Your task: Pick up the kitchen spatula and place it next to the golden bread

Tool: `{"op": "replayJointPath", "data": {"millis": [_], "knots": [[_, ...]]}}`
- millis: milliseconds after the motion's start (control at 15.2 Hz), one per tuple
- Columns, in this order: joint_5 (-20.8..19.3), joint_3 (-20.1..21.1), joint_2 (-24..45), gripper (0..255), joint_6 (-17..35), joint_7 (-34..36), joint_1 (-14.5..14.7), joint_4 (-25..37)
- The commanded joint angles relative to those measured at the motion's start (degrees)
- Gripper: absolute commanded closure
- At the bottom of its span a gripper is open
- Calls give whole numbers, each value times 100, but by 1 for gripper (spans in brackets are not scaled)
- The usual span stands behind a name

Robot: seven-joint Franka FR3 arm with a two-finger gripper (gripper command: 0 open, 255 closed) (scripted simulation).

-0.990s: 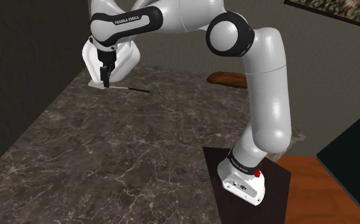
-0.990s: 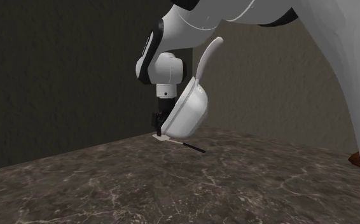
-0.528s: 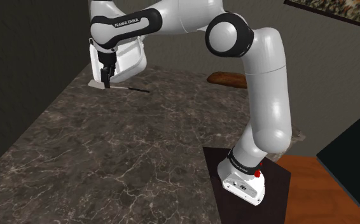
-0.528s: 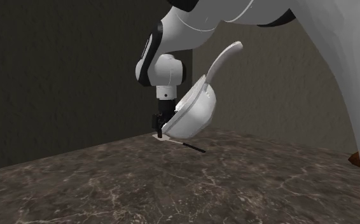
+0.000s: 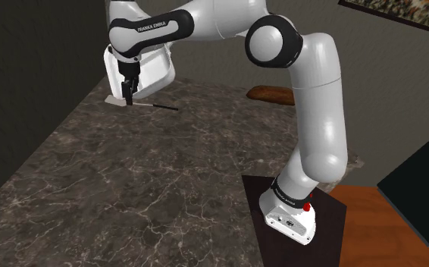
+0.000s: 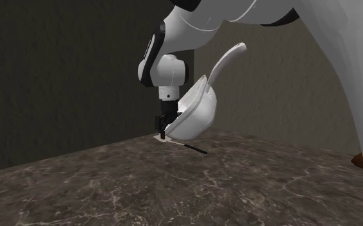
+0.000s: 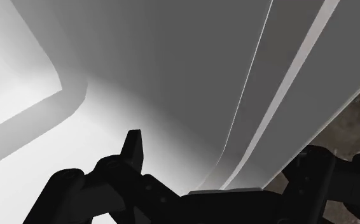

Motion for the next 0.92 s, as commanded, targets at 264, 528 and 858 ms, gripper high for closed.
{"op": "replayJointPath", "data": {"millis": [264,528,858], "knots": [[-12,-44,-54,255,-410,-11,-47,171],[-6,-38,-134,255,-673,-20,-47,354],[1,-35,-202,255,-1019,-33,-44,633]]}}
